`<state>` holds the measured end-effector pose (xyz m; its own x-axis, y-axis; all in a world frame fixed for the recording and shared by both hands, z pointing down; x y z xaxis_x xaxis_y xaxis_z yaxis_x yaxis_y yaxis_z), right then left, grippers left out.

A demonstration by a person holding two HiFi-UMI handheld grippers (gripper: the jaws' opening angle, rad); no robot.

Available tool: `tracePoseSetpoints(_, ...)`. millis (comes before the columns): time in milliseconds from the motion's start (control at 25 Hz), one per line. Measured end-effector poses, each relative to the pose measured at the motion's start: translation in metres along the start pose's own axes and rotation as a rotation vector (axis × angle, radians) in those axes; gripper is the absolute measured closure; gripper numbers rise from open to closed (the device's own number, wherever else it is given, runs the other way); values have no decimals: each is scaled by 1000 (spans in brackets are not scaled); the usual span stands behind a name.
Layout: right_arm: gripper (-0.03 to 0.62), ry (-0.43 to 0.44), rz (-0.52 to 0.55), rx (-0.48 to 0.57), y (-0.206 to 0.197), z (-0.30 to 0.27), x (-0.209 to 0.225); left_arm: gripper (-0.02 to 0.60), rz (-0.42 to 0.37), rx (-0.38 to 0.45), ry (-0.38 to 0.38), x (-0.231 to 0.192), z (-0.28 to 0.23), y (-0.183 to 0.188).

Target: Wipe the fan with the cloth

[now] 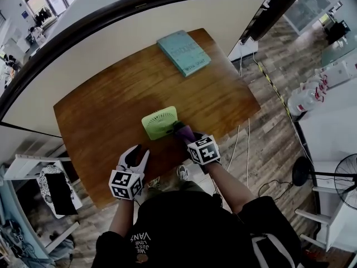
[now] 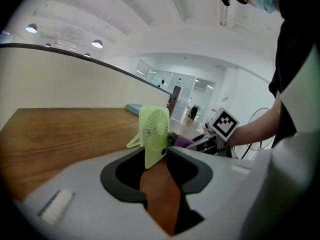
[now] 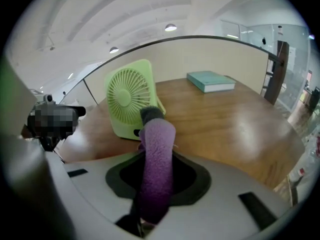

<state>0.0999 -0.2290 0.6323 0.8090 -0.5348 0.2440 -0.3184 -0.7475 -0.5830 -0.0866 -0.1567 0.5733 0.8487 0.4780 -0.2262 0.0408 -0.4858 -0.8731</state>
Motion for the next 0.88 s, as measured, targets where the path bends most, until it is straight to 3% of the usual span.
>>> tracePoseSetpoints(320, 494, -13, -13, 28, 1, 12, 11, 460, 6, 13, 22, 8, -2, 2)
tracePoseSetpoints(640, 494, 117, 26, 139, 18, 41, -22, 462, 14, 73, 101, 22, 2, 12)
tracePoseSetpoints(880, 494, 211, 85, 213, 31, 64, -37, 504, 20, 152, 163, 42, 9, 22)
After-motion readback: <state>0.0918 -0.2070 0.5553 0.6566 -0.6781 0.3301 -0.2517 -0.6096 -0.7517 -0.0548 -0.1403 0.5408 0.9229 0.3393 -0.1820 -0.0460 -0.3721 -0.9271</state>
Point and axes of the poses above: the fingertips, and each gripper's own axes: z backward along the fingers, x to its right, y out of its top, the point moved 3 cm from there along z, backward along the fingers, and after that the axes turned 6 degrees about -z, right-handed, at the moved point
